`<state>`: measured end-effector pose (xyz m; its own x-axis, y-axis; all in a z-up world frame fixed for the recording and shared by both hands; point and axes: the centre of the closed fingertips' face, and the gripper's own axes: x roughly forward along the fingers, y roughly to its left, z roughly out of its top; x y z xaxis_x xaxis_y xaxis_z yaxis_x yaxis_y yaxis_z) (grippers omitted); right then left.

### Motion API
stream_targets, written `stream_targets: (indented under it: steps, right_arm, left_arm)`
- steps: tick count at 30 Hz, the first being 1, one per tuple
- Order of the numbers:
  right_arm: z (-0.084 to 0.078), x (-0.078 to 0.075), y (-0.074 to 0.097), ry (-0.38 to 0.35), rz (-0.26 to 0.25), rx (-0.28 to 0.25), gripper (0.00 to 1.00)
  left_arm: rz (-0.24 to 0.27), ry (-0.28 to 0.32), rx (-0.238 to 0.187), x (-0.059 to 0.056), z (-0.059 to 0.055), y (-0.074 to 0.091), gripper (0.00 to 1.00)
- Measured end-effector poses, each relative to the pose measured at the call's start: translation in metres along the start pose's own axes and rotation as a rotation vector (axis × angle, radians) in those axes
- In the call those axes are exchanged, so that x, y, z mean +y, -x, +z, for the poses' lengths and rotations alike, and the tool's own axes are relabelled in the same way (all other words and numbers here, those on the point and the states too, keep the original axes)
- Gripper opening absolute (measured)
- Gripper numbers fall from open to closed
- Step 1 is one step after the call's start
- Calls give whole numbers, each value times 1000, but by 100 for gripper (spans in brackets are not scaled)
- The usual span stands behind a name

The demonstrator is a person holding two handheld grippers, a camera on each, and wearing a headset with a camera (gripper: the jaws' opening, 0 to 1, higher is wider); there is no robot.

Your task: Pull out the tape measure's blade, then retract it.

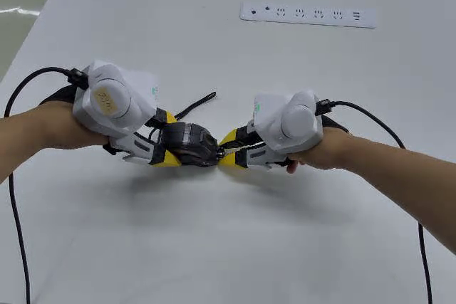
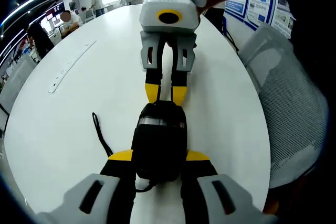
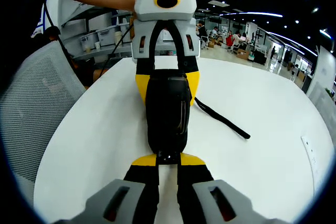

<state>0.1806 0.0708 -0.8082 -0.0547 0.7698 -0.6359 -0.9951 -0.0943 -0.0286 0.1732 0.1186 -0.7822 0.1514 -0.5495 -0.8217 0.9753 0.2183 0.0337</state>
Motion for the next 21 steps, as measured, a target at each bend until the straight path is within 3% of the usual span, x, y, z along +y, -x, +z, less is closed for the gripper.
stream_targets:
  steps: [21]
  right_arm:
    - [1, -1, 1, 7, -3, 12, 11]
  left_arm:
    - [-2, -7, 4, 0, -1, 1, 27]
